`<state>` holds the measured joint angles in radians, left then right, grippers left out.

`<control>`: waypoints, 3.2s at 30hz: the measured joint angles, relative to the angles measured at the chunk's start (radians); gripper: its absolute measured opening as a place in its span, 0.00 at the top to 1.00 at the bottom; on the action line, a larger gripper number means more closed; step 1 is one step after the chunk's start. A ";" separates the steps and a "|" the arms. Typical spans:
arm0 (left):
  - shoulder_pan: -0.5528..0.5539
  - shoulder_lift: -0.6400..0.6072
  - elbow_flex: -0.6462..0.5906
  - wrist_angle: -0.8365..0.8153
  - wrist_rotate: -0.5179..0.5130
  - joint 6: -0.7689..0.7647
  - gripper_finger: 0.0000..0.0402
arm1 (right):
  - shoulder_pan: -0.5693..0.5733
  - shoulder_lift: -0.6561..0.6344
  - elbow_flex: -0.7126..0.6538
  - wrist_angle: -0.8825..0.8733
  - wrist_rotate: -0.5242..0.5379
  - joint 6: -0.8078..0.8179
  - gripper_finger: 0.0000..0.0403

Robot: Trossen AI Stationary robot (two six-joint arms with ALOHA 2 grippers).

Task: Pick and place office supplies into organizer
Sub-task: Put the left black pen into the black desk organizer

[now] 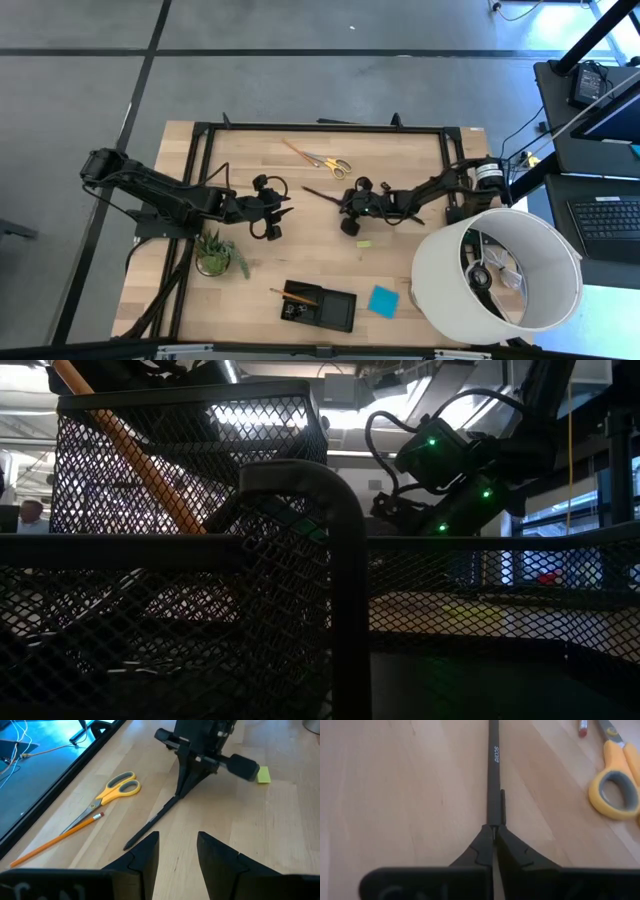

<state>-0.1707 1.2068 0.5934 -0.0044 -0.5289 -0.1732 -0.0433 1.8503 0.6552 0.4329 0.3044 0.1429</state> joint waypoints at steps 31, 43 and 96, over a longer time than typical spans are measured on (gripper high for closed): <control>0.000 0.000 0.000 0.001 -0.004 0.261 0.68 | 0.018 -0.271 0.380 -0.822 -0.042 -0.126 0.97; 0.000 0.000 0.000 0.008 -0.004 0.373 0.68 | 0.027 -0.248 0.723 -1.265 -0.141 -0.128 0.97; 0.078 0.325 0.323 0.218 0.054 0.484 0.68 | 0.066 -0.203 0.839 -1.236 -0.178 -0.197 0.97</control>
<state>-0.0926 1.5314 0.9168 0.2139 -0.4754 0.3111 0.0231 1.6470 1.4940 -0.8027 0.1268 -0.0540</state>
